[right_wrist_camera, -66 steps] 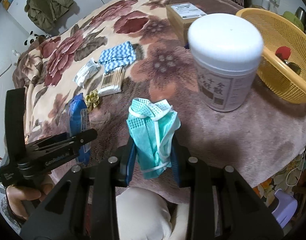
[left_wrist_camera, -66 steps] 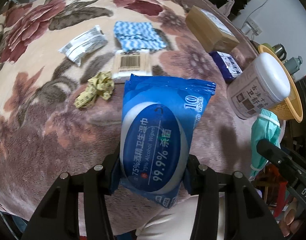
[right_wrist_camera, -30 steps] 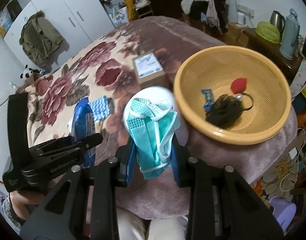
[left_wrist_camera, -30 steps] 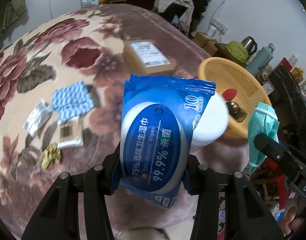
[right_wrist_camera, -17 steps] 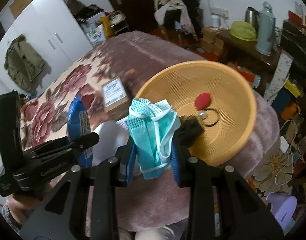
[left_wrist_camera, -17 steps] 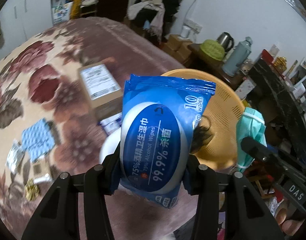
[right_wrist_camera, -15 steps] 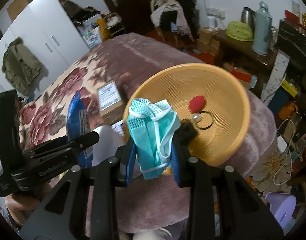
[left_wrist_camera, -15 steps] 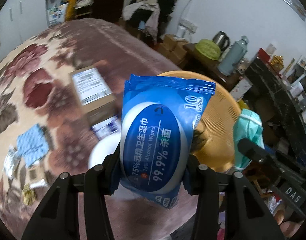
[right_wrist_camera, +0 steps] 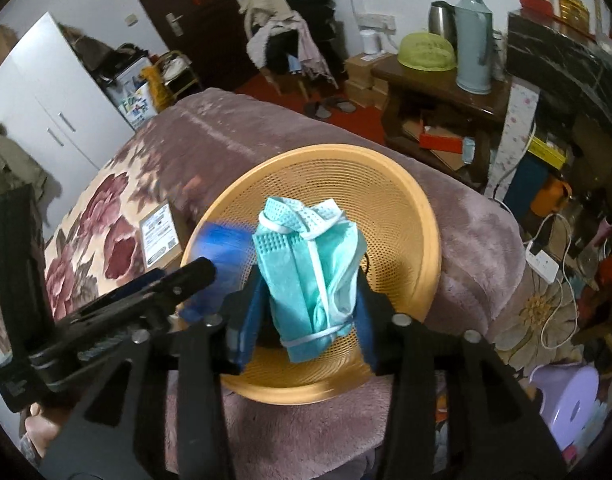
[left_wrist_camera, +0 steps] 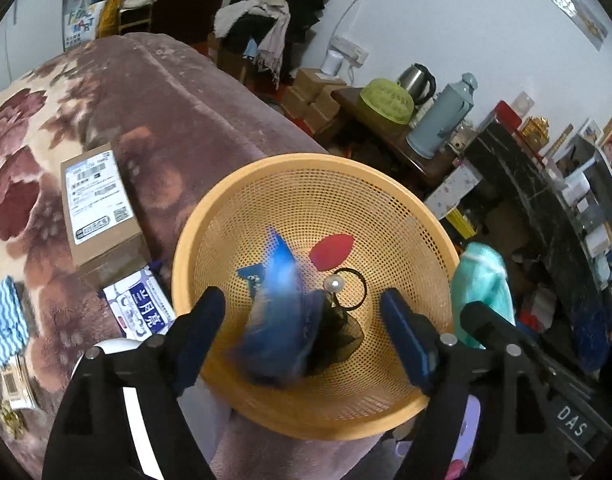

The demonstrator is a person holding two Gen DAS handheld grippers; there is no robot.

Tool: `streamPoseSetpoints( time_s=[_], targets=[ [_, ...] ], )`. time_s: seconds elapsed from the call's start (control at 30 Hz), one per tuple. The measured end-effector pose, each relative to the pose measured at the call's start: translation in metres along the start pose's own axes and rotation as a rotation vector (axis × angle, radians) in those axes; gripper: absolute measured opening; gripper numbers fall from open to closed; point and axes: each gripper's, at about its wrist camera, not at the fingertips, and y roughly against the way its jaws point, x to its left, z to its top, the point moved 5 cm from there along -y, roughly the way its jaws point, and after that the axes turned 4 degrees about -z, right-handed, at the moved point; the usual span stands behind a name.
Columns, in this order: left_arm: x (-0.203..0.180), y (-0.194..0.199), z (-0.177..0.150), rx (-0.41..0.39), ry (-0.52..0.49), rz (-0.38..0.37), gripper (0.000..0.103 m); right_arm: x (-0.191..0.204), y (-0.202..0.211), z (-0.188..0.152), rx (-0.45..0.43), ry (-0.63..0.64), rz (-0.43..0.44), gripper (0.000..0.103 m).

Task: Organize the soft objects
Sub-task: 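Open both grippers to drop the wipes pack and mask into the basket, then move both grippers back from the basket toward the remaining items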

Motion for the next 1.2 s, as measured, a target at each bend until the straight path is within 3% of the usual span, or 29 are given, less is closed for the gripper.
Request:
streamPoseSetpoints(
  time_s=[0.03, 0.1, 0.2, 0.3, 0.67, 1.2],
  targets=[
    [0.003, 0.003, -0.001, -0.009, -0.003, 0.010, 0.089, -0.001, 0.000, -0.001, -0.003, -0.002, -0.004, 0.047],
    [0.008, 0.008, -0.003, -0.021, -0.003, 0.026, 0.101, -0.003, -0.001, -0.003, 0.001, -0.005, -0.015, 0.065],
    [0.017, 0.016, -0.009, -0.020, 0.002, 0.069, 0.102, -0.002, -0.002, -0.008, 0.014, -0.011, -0.022, 0.089],
    [0.023, 0.023, -0.015, -0.019, -0.016, 0.115, 0.102, 0.000, 0.000, -0.012, 0.019, -0.007, -0.042, 0.101],
    [0.049, 0.062, -0.044, -0.024, -0.005, 0.158, 0.102, 0.018, 0.016, -0.030, 0.028, 0.038, -0.057, 0.103],
    [0.098, 0.121, -0.077, -0.049, 0.076, 0.181, 0.102, 0.080, 0.034, -0.066, 0.041, 0.159, -0.027, 0.103]
  ],
)
